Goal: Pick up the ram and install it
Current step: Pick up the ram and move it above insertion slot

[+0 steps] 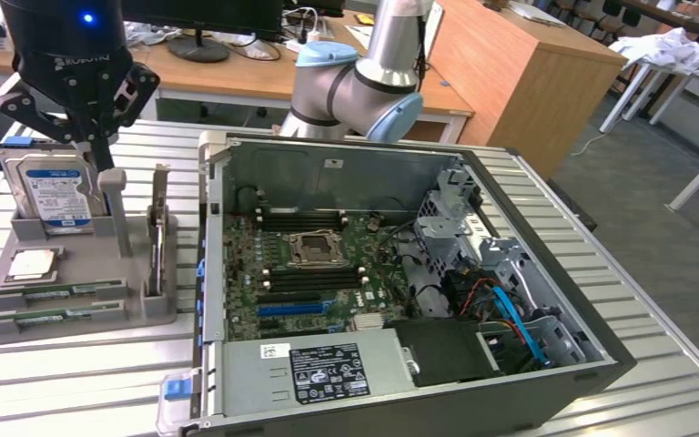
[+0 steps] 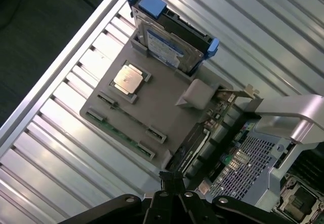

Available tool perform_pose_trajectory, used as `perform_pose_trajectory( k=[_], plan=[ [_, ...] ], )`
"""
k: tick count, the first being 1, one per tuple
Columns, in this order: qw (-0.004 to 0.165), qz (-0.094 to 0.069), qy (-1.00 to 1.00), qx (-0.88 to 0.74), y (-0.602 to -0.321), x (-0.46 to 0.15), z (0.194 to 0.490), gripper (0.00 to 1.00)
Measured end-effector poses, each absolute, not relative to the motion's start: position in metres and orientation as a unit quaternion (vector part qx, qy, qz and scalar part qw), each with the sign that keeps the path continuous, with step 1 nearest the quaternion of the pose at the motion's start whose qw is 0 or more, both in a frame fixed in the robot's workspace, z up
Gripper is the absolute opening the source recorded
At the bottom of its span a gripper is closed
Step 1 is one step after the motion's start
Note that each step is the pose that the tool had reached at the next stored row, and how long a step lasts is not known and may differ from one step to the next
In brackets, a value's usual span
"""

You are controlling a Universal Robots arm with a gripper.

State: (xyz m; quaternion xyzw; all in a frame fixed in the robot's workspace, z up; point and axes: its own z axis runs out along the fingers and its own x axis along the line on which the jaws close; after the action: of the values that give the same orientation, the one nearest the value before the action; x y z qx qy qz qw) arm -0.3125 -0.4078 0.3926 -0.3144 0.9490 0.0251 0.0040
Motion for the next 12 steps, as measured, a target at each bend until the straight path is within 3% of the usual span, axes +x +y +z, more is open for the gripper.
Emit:
perform_pose_trajectory(
  k=[12],
  plan=[
    [0.003, 0.025, 0.94, -0.341, -0.4078, -0.3124, 0.3926, 0.1]
  ],
)
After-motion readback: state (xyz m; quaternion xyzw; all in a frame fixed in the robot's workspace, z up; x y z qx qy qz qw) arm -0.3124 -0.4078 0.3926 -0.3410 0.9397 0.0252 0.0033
